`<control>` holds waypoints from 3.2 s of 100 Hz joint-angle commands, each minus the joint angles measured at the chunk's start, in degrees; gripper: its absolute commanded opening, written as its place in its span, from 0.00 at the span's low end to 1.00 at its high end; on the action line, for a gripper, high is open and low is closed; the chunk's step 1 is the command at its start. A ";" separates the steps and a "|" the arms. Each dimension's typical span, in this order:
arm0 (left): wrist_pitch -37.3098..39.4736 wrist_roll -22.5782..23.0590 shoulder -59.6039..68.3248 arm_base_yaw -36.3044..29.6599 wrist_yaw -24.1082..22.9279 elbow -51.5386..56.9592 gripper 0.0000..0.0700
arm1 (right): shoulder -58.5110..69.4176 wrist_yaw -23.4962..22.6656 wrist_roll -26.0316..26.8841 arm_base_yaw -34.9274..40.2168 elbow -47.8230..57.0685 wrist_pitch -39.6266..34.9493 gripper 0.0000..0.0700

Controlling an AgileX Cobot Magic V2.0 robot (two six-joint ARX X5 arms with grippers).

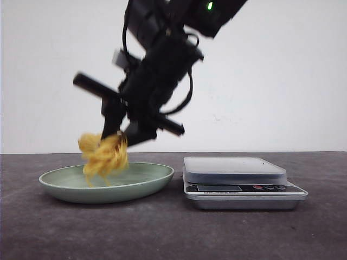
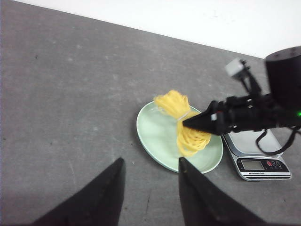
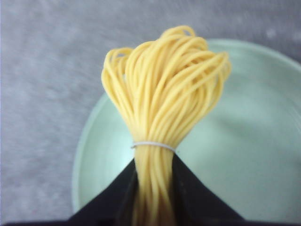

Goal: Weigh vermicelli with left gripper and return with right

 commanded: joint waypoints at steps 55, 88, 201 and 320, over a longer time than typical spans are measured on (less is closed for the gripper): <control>2.45 0.61 -0.11 -0.33 -0.09 0.72 0.28 | -11.78 4.74 -9.01 -1.44 1.57 -5.77 0.53; 3.08 0.90 -0.11 -0.33 0.13 0.72 0.28 | -46.49 13.27 -23.98 -5.07 1.57 -13.90 0.53; 17.00 6.71 6.38 -0.33 2.97 -1.16 0.28 | -100.37 13.38 -19.02 -15.12 -25.53 -38.84 0.60; 19.91 9.60 12.28 -0.33 2.93 -1.20 0.02 | -99.93 4.98 -12.98 -15.89 -42.27 -21.77 0.01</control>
